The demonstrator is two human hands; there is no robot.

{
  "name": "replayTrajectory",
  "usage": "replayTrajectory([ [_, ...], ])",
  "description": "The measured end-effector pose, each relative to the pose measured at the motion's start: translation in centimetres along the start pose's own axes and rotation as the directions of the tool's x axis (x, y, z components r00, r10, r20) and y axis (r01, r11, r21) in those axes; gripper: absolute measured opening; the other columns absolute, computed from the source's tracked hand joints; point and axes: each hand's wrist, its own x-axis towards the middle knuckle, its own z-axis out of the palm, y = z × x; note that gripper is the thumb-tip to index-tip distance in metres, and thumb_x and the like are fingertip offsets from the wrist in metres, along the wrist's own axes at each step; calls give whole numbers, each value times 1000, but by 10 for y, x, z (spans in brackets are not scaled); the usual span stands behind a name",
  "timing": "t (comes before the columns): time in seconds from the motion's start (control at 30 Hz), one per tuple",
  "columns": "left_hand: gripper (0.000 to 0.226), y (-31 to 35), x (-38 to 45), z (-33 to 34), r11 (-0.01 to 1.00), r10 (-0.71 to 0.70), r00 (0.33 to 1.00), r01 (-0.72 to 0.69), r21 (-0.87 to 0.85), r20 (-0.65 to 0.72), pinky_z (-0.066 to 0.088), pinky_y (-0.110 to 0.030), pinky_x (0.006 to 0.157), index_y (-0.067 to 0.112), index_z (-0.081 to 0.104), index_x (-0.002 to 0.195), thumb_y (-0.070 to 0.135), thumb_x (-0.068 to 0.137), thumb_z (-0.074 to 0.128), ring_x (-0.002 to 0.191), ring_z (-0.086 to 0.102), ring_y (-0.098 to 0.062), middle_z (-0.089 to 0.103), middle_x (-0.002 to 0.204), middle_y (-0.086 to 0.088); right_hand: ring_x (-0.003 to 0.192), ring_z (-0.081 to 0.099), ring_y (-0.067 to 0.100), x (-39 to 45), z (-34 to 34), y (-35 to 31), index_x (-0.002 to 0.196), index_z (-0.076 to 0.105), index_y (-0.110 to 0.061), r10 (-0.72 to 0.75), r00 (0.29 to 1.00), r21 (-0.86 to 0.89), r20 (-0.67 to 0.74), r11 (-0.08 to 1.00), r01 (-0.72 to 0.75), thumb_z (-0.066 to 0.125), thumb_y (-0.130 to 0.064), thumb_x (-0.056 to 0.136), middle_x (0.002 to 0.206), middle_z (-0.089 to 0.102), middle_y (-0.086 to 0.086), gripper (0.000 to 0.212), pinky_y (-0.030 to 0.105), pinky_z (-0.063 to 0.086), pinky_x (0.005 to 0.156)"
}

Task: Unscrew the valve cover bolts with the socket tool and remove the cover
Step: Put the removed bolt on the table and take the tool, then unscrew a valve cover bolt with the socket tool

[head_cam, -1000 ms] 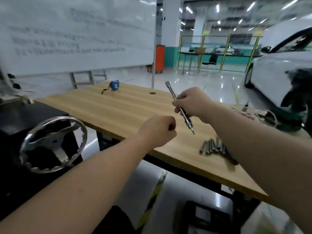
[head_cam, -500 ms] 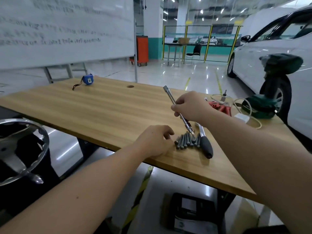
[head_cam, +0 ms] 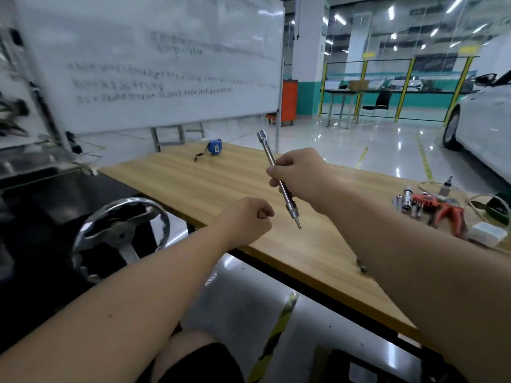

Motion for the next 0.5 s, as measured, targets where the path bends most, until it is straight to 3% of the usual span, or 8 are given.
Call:
replayTrajectory([
  [0.07,16,-14,-17,-38,991,-41,998,36,-130,-42,49,-25,74,38,67,99,25,91,63,89,65,-6,70,98,12,61,60,15,5,33,-29,80,73,-11,-55,998,86,36,995,51,71,-20,91,69,75,-2,15,41,57,69],
  [0.13,15,-26,-39,-75,965,-53,994,26,-262,-95,50,-33,76,30,71,97,23,88,61,84,67,-10,75,93,4,60,61,14,8,67,-60,81,74,-12,-107,993,186,59,978,94,70,-19,92,71,75,-1,14,43,59,69],
  [0.2,20,-36,-64,-113,940,-62,984,2,-341,-165,47,-33,73,21,74,96,28,90,56,76,66,-8,77,89,0,58,61,12,11,100,-91,79,73,-10,-160,984,279,72,951,134,69,-18,93,71,75,1,17,45,61,66],
  [0.3,25,-55,-103,-167,915,-89,953,-37,-401,-291,50,-30,75,26,78,85,37,93,58,76,68,-12,77,85,1,61,63,13,14,149,-136,71,73,-15,-230,970,351,83,917,187,68,-21,93,71,75,-1,23,44,61,67],
  [0.37,28,-71,-127,-201,942,-115,914,-23,-334,-388,49,-17,67,28,79,76,29,99,63,71,68,-5,75,76,6,62,63,14,15,183,-165,70,72,-15,-273,955,424,113,883,202,68,-24,93,71,75,-1,25,40,60,65],
  [0.5,30,-101,-179,-263,986,-163,860,152,-62,-484,44,-15,60,13,75,87,36,101,64,62,63,1,71,68,11,58,63,12,8,250,-222,71,73,-14,-354,921,526,162,821,223,70,-28,92,73,75,2,25,31,55,54],
])
